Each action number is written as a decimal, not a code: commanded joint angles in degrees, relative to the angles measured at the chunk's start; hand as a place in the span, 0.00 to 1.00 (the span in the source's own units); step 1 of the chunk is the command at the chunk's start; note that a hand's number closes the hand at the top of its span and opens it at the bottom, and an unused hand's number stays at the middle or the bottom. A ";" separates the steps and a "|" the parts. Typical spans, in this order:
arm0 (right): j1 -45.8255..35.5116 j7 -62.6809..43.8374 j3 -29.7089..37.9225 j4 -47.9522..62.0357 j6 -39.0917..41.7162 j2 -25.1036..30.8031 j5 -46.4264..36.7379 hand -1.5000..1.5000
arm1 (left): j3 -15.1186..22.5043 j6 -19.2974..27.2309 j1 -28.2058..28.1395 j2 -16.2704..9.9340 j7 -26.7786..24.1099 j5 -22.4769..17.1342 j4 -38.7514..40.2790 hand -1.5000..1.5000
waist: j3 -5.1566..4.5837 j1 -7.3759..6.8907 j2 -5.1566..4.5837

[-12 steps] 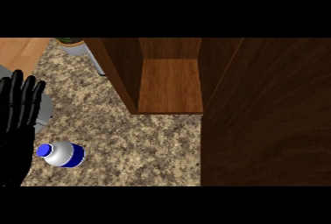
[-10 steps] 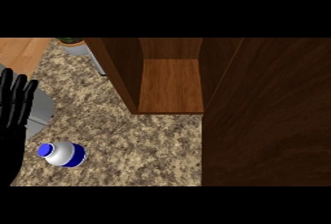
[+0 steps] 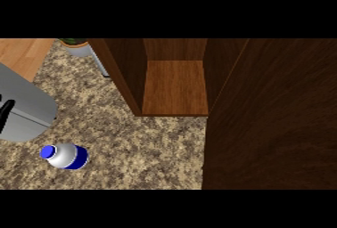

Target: Pick up the bottled water, place it into the cabinet and close the cabinet

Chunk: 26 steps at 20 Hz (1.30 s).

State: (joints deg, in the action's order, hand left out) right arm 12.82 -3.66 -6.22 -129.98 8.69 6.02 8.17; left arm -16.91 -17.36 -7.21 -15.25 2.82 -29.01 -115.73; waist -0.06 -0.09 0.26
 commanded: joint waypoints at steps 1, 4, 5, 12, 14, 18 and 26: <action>5.97 -7.24 -1.11 -11.49 1.98 2.17 5.16 0.00 | -5.51 -2.34 -1.30 -4.12 5.85 -10.74 0.29 0.00 | 0.04 0.37 0.07; 13.68 -2.39 -4.07 -13.13 4.79 1.67 4.30 0.00 | -8.25 -2.76 -6.23 -4.43 7.79 -13.09 -3.40 0.00 | 0.10 0.25 0.07; 12.43 -6.62 -7.94 -16.21 1.84 0.26 0.53 0.00 | -9.32 -5.81 -7.88 -5.10 6.43 -12.58 -1.58 0.00 | 0.04 0.06 0.01; 23.80 -3.76 -8.50 -23.14 4.73 2.16 2.24 0.00 | -11.05 -7.02 -10.80 -4.09 6.33 -7.30 -0.56 0.00 | 0.04 0.69 0.08; 23.99 -0.83 -13.38 -21.39 3.75 -0.26 -2.44 0.00 | -11.50 -9.98 -9.69 -5.22 5.54 -7.06 4.19 0.00 | 0.01 0.75 -0.01; 25.72 0.90 -12.08 -21.27 3.95 0.17 -2.45 0.00 | -7.83 -8.69 -6.75 -2.10 4.62 -1.38 8.16 0.00 | 0.02 0.92 -0.12; 31.24 6.64 -11.82 -21.05 6.52 2.45 -1.60 0.00 | -7.27 -14.98 -1.42 -3.06 -3.67 6.17 28.18 0.00 | -0.01 1.27 -0.19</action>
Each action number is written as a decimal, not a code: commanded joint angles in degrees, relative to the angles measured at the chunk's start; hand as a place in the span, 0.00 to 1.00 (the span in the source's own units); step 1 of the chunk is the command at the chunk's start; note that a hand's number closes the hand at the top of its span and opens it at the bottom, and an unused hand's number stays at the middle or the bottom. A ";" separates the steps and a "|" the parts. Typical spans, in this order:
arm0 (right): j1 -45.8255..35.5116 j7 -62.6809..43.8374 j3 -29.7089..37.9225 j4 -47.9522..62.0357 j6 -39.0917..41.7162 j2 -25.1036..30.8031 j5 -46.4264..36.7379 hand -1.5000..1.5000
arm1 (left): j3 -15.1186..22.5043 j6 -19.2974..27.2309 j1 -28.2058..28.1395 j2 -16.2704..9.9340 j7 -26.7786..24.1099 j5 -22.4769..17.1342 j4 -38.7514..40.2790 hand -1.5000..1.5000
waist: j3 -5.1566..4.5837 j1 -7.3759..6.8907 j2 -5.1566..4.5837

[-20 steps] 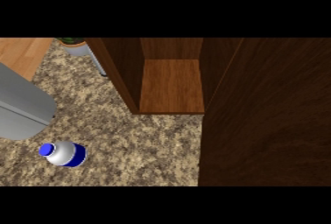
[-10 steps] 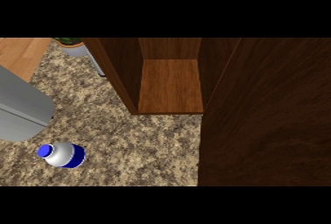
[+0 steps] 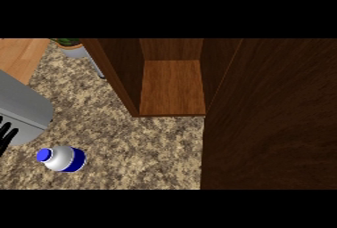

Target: Pick up the bottled water, place it into the cabinet and close the cabinet

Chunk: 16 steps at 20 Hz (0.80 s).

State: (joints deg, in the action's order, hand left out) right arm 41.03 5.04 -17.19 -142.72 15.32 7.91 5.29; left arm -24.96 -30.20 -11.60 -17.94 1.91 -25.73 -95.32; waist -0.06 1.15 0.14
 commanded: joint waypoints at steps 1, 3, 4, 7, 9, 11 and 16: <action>4.73 -2.98 -1.62 -11.01 0.32 1.45 1.25 0.00 | 0.46 -2.38 3.25 -0.93 -1.28 1.26 9.21 0.00 | -0.02 0.19 -0.04; 5.63 -3.24 -1.65 -11.66 0.43 1.99 1.72 0.00 | 2.03 -1.62 5.47 0.47 -2.96 4.55 14.39 0.00 | -0.06 0.42 -0.17; 8.66 -0.76 -4.41 -11.07 0.78 1.60 -1.54 0.00 | 2.40 -1.69 3.91 2.72 -4.80 4.86 14.80 0.00 | -0.06 0.58 0.04; 11.25 2.51 -3.52 -10.35 1.14 2.15 -0.86 0.00 | 1.67 -4.47 6.87 1.19 -12.88 9.50 25.45 0.00 | -0.10 0.97 0.01; 9.58 3.60 -6.58 -8.01 0.45 1.17 -4.76 0.00 | 2.02 -4.25 8.35 0.85 -13.00 9.90 26.97 0.00 | -0.03 0.01 -0.02; 10.63 4.87 -3.53 -8.58 1.59 3.13 -2.68 0.00 | 2.43 -3.23 12.09 0.49 -17.46 13.90 34.48 0.00 | -0.08 0.53 -0.13; 13.32 7.03 -3.94 -8.56 1.56 3.94 -3.11 0.00 | 4.98 -4.89 15.26 1.40 -28.63 19.77 46.55 0.00 | -0.15 0.97 -0.17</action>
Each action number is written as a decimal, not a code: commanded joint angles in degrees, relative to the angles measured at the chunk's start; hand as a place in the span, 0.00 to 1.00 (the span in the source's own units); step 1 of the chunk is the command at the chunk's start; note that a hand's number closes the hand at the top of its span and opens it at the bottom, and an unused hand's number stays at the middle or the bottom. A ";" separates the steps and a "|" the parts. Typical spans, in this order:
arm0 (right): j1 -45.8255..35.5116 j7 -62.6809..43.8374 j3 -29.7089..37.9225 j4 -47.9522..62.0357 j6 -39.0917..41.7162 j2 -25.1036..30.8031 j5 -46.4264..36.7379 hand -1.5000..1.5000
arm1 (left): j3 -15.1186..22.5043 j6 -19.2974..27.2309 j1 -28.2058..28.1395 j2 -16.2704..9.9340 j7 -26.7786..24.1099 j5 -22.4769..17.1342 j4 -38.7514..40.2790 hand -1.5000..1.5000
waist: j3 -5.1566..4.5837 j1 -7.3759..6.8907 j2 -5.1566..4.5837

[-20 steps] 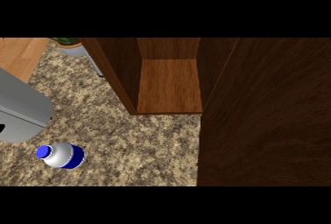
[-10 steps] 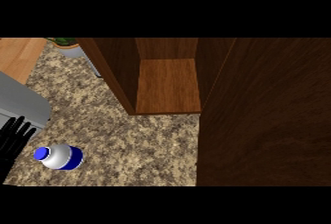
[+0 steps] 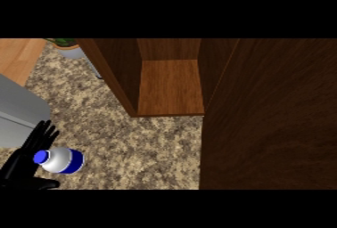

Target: Pick up the bottled water, place it into the cabinet and close the cabinet

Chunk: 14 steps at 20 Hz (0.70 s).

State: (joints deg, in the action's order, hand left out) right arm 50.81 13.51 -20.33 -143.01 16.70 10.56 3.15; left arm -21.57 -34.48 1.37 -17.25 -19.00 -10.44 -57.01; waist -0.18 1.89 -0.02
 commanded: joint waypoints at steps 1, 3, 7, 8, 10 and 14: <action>3.76 -1.50 0.28 -8.84 0.66 2.08 0.90 0.00 | 0.86 -2.24 3.77 -0.37 -8.69 3.60 11.15 0.00 | -0.02 0.09 -0.05; 4.24 -0.40 -0.19 -8.69 0.07 1.71 -0.66 0.00 | 2.61 -3.19 2.43 0.16 -13.81 6.53 13.62 0.00 | -0.04 -0.10 -0.04; 3.31 -0.96 -0.08 -9.31 -0.35 2.21 -0.11 0.00 | 3.07 -0.69 8.39 -0.64 -18.68 9.45 22.43 0.00 | -0.11 -0.01 -0.31; 6.92 0.42 -0.84 -10.46 0.08 2.84 -0.50 0.00 | 3.97 -1.83 7.08 -0.56 -20.60 10.03 22.31 0.00 | -0.11 0.40 -0.10; 7.24 1.90 -0.33 -10.37 1.09 4.03 0.56 0.00 | 4.13 -1.78 8.51 0.37 -21.59 9.70 24.45 0.00 | -0.11 0.42 -0.12; 6.63 2.36 0.12 -9.39 0.69 4.55 1.21 0.00 | 4.76 -0.25 9.31 0.32 -27.18 11.13 27.92 1.00 | -0.09 -0.03 -0.17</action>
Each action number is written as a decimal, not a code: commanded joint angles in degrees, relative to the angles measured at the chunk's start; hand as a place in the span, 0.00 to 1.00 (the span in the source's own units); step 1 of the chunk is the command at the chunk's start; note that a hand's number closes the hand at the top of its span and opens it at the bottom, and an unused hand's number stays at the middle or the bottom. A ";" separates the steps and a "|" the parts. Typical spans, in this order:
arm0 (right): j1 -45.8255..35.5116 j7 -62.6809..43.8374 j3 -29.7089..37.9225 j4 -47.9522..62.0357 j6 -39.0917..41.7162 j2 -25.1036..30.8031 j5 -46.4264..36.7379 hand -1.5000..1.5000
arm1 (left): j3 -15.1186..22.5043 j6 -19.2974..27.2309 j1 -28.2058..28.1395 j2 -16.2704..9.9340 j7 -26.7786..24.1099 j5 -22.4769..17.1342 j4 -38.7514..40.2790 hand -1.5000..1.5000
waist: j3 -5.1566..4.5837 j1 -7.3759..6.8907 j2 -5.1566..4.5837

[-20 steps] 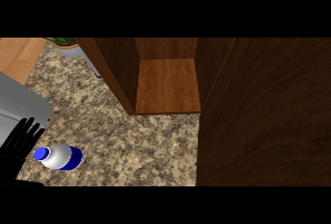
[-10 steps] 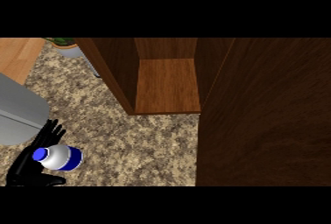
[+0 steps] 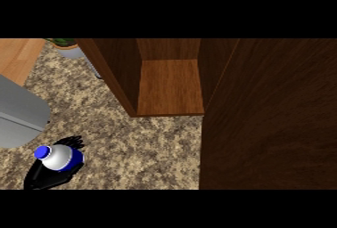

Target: Pick up the bottled water, place it into the cabinet and close the cabinet

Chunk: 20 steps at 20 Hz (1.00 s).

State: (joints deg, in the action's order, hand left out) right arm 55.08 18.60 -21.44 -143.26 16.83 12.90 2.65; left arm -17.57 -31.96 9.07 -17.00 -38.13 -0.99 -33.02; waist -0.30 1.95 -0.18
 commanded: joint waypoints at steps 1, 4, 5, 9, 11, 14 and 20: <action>2.34 -1.05 -0.27 -7.55 -0.09 1.24 -1.27 0.00 | 1.88 -0.58 1.88 1.65 -10.01 3.22 5.05 1.00 | -0.08 0.50 -0.03; 1.51 -2.27 -0.30 -8.00 -0.67 1.49 0.06 0.00 | 4.53 5.34 2.30 1.62 -14.58 7.55 5.84 1.00 | -0.07 -0.09 -0.24; 3.03 0.79 1.68 -6.07 0.80 2.65 1.45 0.00 | 3.58 6.16 3.73 1.31 -15.60 6.99 7.85 1.00 | -0.02 0.44 -0.11; 3.89 -1.30 -3.23 -8.14 -2.11 0.81 -2.63 0.00 | 5.30 13.49 3.96 2.91 -21.33 9.50 6.34 1.00 | -0.05 -0.04 -0.05; 5.63 -0.25 -1.14 -9.58 -1.45 2.54 -1.25 0.00 | 5.54 18.40 3.79 5.79 -22.04 10.10 7.32 1.00 | 0.03 0.06 0.09; 4.77 0.11 -2.18 -7.78 -1.96 2.16 -2.18 0.00 | 6.66 29.08 3.10 14.64 -22.59 11.10 4.98 1.00 | 0.09 -0.52 0.20; 4.05 3.45 -2.09 -2.75 -2.11 2.45 -3.40 0.00 | 7.71 27.97 4.55 16.59 -21.71 10.67 3.16 1.00 | 0.21 -0.82 0.30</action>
State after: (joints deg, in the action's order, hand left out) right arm 59.15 23.09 -22.89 -142.78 15.25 15.12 1.88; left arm -11.86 -6.01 12.30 -7.06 -58.58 9.44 -30.50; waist 0.68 1.03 0.42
